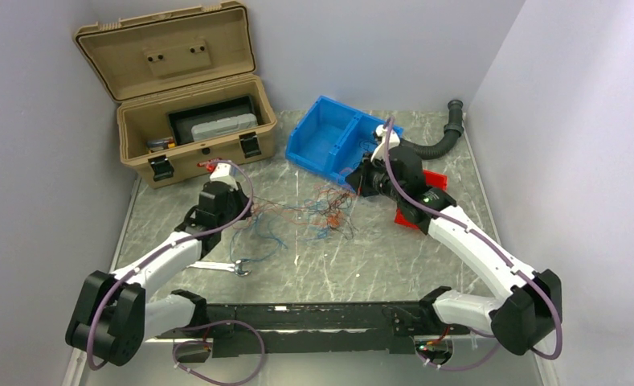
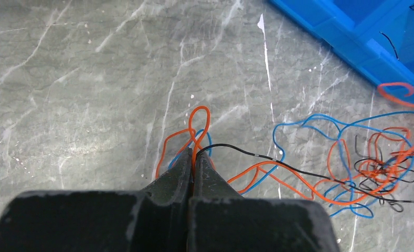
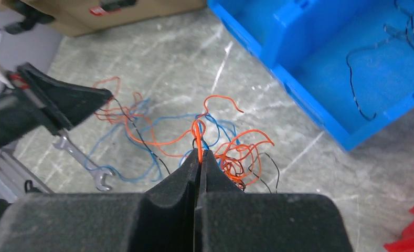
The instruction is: Untangle the cables
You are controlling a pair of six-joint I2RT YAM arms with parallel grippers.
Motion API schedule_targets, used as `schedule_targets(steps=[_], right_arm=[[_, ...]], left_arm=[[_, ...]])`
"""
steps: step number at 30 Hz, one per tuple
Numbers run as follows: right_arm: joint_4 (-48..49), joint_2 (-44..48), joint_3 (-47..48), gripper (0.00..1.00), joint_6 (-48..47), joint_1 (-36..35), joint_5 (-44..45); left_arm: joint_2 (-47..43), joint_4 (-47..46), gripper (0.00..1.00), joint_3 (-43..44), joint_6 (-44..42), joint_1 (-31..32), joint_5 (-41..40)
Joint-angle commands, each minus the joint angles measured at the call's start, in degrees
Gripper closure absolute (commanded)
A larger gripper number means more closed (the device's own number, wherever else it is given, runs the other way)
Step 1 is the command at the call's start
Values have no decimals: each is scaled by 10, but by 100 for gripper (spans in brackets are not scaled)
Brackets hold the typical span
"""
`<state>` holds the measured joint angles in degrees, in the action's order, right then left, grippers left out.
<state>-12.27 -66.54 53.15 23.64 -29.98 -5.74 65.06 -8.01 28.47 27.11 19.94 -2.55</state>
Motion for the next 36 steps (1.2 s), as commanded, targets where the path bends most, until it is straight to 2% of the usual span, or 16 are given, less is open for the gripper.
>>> schedule_targets(steps=[1,5,13,15,19,22,25,27,28,30,32,36], right_arm=[[28,30,53,100,-15,1,-17],[28,55,71,100,-11,1,62],[-116,54,168,100,42,6,382],[-137,63,163,100,56,10,423],[-146,85,130,100,54,12,409],[-137,94,110,100,24,13,313],[-101,112,78,100,-17,12,159],[-75,117,58,100,-35,11,41],[-62,117,47,100,-39,10,-26],[-52,107,45,100,-38,3,-65],[-48,92,51,100,-36,-9,-66],[-27,55,89,100,-27,-30,-77]], left_arm=[[0,15,100,18,11,-2,-48],[30,78,100,55,39,-3,-113],[27,137,100,55,90,-15,-183],[23,163,100,58,109,-18,-215],[14,167,100,58,107,-18,-221],[-1,113,100,43,59,-18,-154],[-26,26,100,11,15,-16,-57],[-46,-50,90,-17,-6,-10,8],[-59,-77,76,-34,-19,-3,27],[-73,-106,37,-46,-32,15,38],[-79,-115,14,-45,-53,42,32],[-85,-144,7,-42,-99,98,41]])
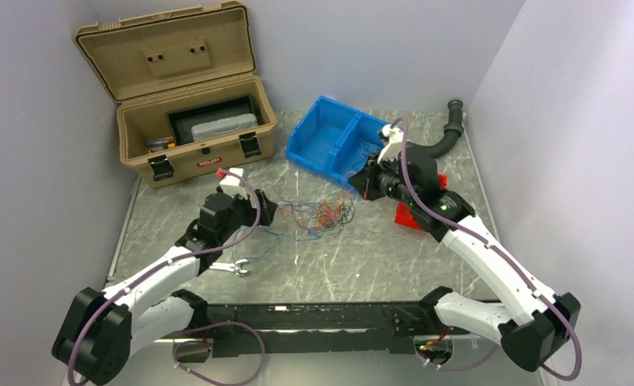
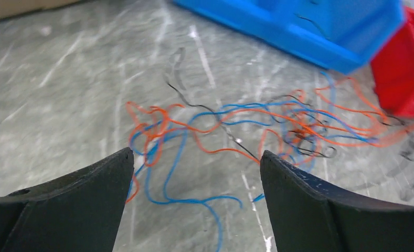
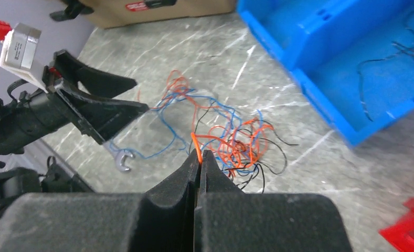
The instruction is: Untangle the cables
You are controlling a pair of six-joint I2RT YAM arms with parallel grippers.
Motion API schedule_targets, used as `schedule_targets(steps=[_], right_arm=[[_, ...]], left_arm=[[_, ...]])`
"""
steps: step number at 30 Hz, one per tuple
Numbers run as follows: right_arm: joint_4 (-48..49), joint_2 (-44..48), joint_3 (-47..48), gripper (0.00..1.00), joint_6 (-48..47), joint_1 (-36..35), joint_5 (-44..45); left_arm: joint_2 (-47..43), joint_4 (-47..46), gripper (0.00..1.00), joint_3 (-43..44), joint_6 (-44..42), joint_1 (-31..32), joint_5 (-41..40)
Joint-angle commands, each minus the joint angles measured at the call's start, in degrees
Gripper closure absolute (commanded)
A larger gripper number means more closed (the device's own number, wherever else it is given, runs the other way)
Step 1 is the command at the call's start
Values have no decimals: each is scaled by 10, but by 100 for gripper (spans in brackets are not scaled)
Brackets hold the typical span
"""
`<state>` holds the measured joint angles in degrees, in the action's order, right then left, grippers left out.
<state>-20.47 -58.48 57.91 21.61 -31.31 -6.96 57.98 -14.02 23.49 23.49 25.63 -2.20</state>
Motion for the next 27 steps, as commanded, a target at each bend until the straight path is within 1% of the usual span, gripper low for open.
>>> schedule_targets(steps=[1,3,6,9,11,18,22,24,27], right_arm=[[59,-39,55,100,-5,-22,-69],[56,-69,89,100,-8,-38,-79],[39,-119,142,100,-24,-70,-77],[32,-158,168,100,-34,-97,-69],[31,-177,178,100,-37,-110,-68],[27,-214,194,100,-40,-129,-70],[25,-231,208,100,-43,-144,-87],[24,-237,217,100,-47,-150,-103],[28,-242,225,100,-48,-157,-144]], left_arm=[[-16,-96,6,6,-71,48,52],[-20,-130,6,-1,-83,59,89],[-23,-177,5,-11,-82,60,162],[-22,-215,5,-13,-72,60,223],[-25,-231,5,-17,-65,60,243],[-50,-244,4,-28,-69,59,260],[-24,-250,4,-16,-67,59,280],[-6,-237,5,-2,-66,59,282],[13,-220,7,14,-66,59,274]])
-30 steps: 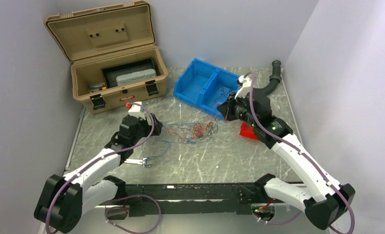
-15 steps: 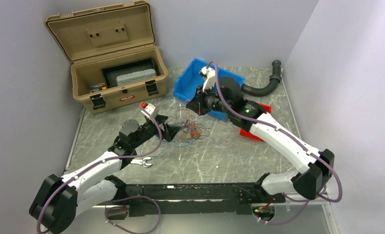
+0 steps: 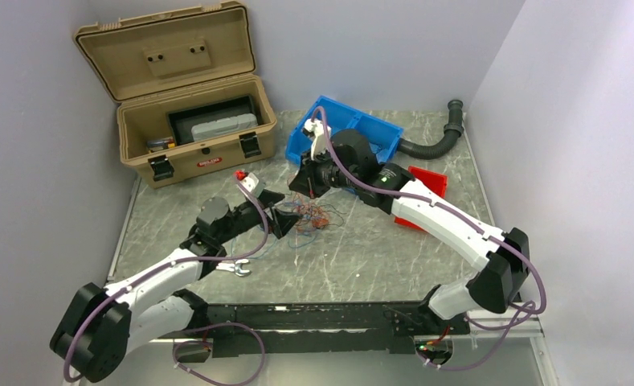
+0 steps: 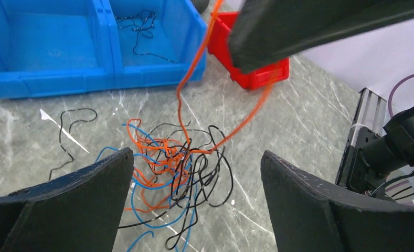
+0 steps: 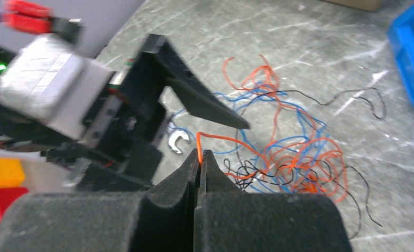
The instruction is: Untangle the cables
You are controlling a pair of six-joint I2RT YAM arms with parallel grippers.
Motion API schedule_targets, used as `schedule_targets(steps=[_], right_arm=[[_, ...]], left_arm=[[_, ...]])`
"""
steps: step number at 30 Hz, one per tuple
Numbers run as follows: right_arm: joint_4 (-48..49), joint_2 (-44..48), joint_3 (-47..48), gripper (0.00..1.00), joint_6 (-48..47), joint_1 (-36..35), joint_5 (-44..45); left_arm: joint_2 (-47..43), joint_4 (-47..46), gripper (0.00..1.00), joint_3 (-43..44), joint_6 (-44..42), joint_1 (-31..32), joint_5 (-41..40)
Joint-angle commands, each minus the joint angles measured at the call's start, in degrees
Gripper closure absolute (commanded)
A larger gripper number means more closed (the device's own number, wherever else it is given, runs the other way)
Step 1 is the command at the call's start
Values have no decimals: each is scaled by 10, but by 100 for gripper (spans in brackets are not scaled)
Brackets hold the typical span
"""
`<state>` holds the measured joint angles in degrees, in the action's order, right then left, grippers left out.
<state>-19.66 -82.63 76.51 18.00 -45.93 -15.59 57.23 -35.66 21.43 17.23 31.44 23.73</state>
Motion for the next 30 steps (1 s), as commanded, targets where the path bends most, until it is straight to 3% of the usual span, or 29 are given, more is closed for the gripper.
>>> schedule_targets(steps=[1,3,5,8,9,11,12,13,18,24,30], right_arm=[[21,0,41,100,-11,-12,-70],[21,-2,42,100,-9,-15,-90],[15,-6,43,100,-6,-17,-98],[6,-6,31,96,-7,-17,-97],[10,-1,17,80,-6,-17,-89],[30,21,-22,41,2,-17,-57],[42,37,-46,29,7,-17,-40],[56,53,-69,23,12,-16,-20],[123,111,-175,25,25,-16,80],[257,139,-289,28,5,-17,58],[312,89,-297,22,-24,-27,30]], left_arm=[[24,1,9,39,-2,1,12],[29,6,17,45,1,1,5],[30,3,37,47,4,1,2],[26,4,96,46,11,1,-12],[24,7,100,45,13,1,-21],[16,7,100,38,15,1,-35],[12,6,100,34,18,1,-44],[7,7,100,30,23,0,-54],[8,30,100,32,44,-5,-92],[14,87,100,65,84,-10,-98],[5,99,100,75,98,-10,-83]])
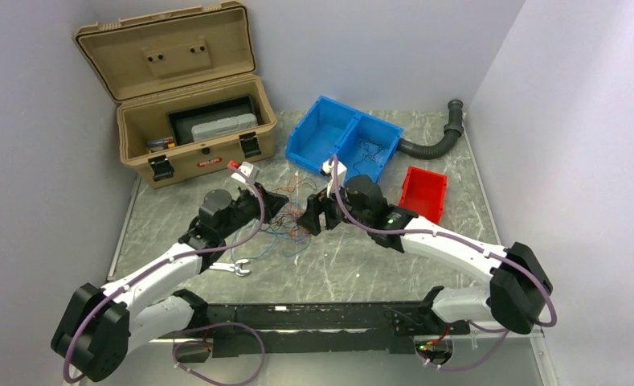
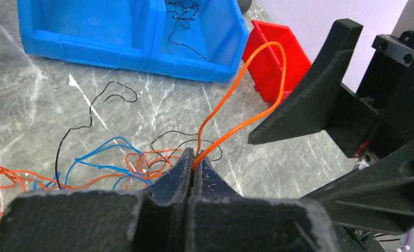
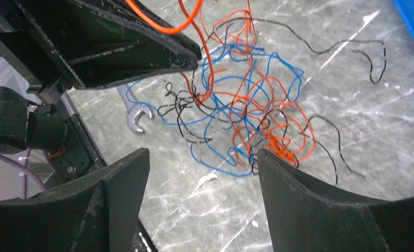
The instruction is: Untangle the cables
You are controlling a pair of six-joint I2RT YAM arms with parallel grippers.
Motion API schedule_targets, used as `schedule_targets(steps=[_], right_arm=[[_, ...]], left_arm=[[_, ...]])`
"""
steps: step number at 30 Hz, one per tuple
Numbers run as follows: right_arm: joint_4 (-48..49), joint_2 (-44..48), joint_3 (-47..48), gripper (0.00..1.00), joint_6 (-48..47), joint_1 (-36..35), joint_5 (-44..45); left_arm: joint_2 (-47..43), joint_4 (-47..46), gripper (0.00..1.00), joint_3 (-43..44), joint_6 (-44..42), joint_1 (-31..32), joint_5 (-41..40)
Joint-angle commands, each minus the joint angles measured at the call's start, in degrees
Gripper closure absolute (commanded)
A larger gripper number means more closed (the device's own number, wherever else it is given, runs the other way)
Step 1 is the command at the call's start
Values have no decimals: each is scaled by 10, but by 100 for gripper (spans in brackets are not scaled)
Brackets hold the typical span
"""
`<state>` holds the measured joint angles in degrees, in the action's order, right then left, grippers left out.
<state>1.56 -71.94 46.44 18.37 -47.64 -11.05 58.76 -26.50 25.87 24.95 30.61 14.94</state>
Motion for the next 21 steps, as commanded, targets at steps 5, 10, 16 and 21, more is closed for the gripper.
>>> schedule_targets(steps=[5,10,16,21], right_arm=[[121,-65,22,23,-61,-30,-3],[111,-124,53,28,-91,-48,15],[124,-163,49,30,-93,-64,41],[122,-194,60,39,-95,-72,61]], left_arm=[[-11,36,100,55,26,-2,23],[-19,47,100,62,26,-1,25],[-25,61,100,68,23,-1,15],[-25,62,100,71,25,-1,15]])
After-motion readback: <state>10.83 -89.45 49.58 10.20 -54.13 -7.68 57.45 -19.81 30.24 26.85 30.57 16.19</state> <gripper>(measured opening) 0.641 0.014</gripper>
